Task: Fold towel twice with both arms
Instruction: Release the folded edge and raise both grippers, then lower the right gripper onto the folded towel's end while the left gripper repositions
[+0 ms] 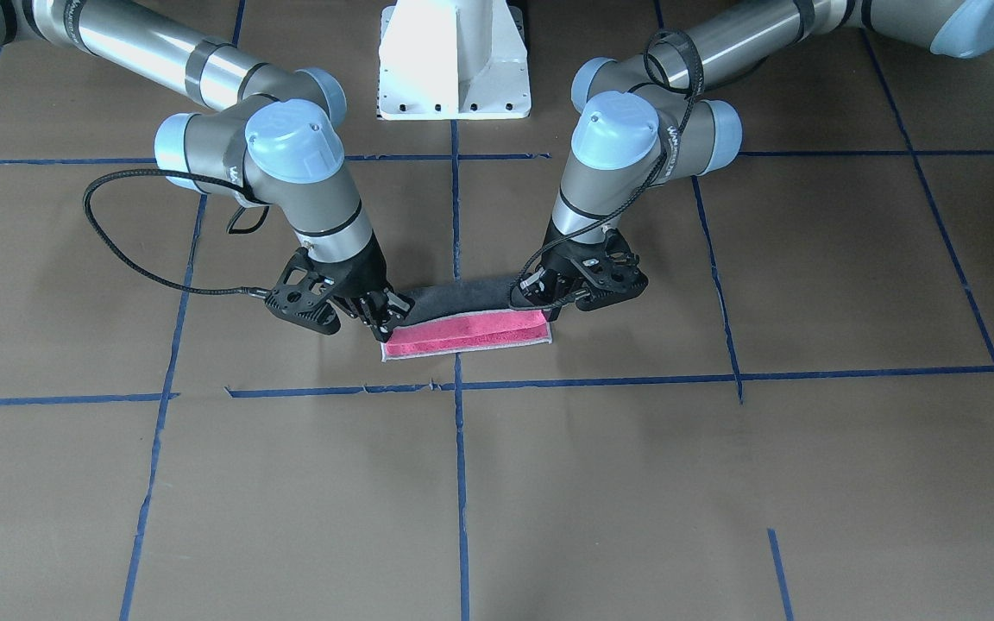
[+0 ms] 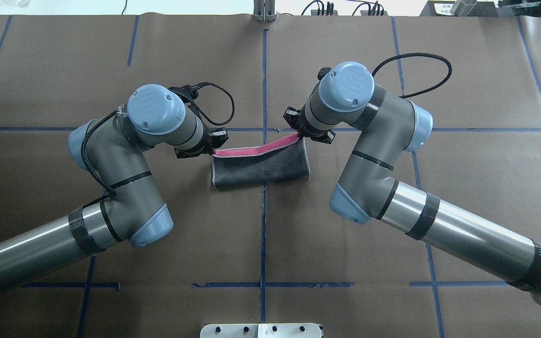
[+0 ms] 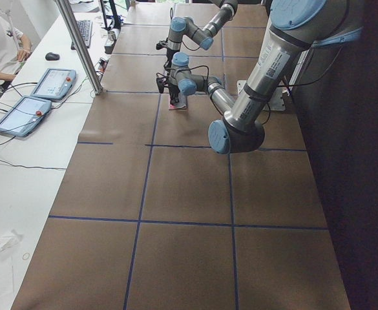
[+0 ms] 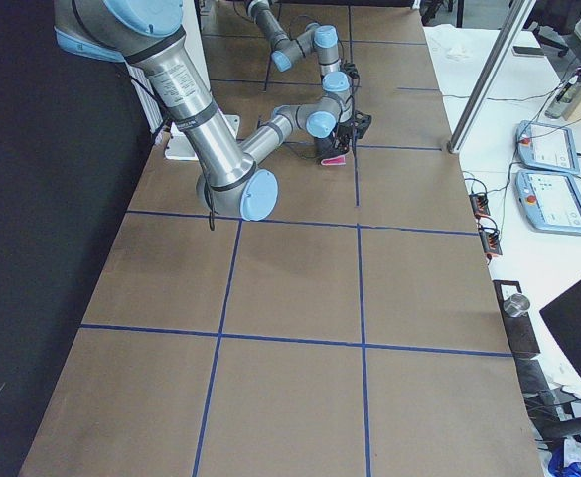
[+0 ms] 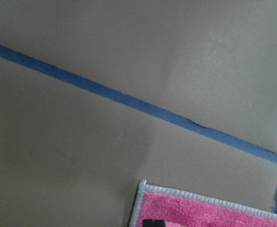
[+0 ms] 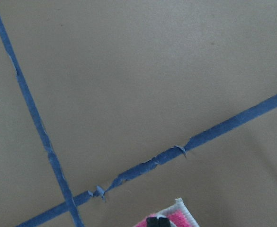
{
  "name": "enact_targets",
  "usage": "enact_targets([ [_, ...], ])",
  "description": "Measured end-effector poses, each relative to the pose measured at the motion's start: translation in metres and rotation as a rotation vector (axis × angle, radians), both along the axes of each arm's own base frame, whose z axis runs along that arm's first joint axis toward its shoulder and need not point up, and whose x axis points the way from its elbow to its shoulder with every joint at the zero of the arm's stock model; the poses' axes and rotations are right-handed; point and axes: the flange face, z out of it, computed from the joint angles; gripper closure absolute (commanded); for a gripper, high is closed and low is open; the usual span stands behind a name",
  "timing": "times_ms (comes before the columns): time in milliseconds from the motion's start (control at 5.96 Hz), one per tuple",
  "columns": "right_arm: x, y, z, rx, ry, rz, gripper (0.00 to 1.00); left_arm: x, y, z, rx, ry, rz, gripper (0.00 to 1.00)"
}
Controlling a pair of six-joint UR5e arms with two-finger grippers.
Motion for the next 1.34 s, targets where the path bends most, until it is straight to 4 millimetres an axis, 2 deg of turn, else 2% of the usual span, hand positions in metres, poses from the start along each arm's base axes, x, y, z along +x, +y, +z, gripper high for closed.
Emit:
enact_targets([
  [168, -0.003, -0.004, -0.001, -0.003, 0.003, 0.002, 0.00, 0.000, -0.003, -0.001, -0.004, 0.000, -0.007, 0.00],
  [335, -0.001, -0.011, 0.000, -0.009, 0.006, 0.009, 0.00, -0.006, -0.013, -0.004, -0.010, 0.003, -0.026, 0.00],
  [671, 0.016, -0.032, 0.006, -0.038, 0.003, 0.011, 0.00, -0.030, -0.035, -0.009, -0.045, 0.031, -0.041, 0.00],
  [838, 0.023, -0.036, 0.002, -0.034, -0.008, -0.013, 0.00, -0.036, -0.037, -0.011, -0.060, 0.049, -0.011, 0.00],
  [1006, 0.027, -0.030, -0.002, -0.023, -0.021, -0.042, 0.00, -0.043, -0.031, -0.010, -0.050, 0.057, 0.037, 0.00],
  [1174, 0.029, -0.015, 0.000, -0.012, -0.032, -0.065, 0.00, -0.056, -0.022, -0.005, -0.010, 0.051, 0.092, 0.00],
  [1341, 0.027, 0.009, 0.005, -0.003, -0.041, -0.090, 0.00, -0.074, -0.017, 0.000, 0.015, 0.035, 0.132, 0.00],
])
